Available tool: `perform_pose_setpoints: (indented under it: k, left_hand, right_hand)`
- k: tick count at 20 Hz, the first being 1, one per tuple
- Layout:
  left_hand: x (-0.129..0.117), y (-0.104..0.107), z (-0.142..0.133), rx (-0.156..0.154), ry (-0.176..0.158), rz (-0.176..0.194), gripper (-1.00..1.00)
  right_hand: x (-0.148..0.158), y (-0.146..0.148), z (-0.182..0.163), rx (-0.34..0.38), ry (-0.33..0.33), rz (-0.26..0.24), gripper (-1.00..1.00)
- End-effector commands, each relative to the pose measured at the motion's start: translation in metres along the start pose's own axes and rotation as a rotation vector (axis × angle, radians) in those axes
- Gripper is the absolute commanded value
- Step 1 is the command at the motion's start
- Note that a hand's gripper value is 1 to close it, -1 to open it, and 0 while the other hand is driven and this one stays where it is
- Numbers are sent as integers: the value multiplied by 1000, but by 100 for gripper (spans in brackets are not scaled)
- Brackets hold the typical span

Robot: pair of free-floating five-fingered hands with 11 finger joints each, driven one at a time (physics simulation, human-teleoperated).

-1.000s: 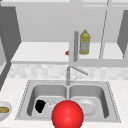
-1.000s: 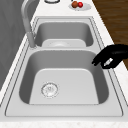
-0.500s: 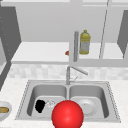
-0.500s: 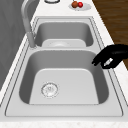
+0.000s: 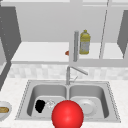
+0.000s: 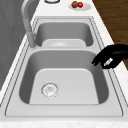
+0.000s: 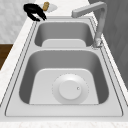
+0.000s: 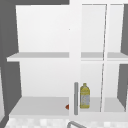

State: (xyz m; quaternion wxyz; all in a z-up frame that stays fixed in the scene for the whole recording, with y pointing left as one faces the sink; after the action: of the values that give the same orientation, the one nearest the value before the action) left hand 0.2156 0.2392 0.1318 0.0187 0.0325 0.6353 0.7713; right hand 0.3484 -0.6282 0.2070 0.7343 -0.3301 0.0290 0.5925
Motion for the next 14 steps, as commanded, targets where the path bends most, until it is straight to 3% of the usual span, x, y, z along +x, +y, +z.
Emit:
perform_pose_setpoints:
  k: [1,2,7,8,14]
  left_hand:
    - [0,0,0,0,0,0,0]
    - [0,0,0,0,0,0,0]
    - [0,0,0,0,0,0,0]
    - [0,0,0,0,0,0,0]
    - [0,0,0,0,0,0,0]
  right_hand:
    - [4,-2,2,9,12,-86,-100]
    - [11,-2,5,-4,7,-68,-100]
    - [6,-2,5,12,-95,-113,-100]
    - [8,-2,7,22,-114,-103,-100]
    - [7,-2,6,60,-207,-172,-100]
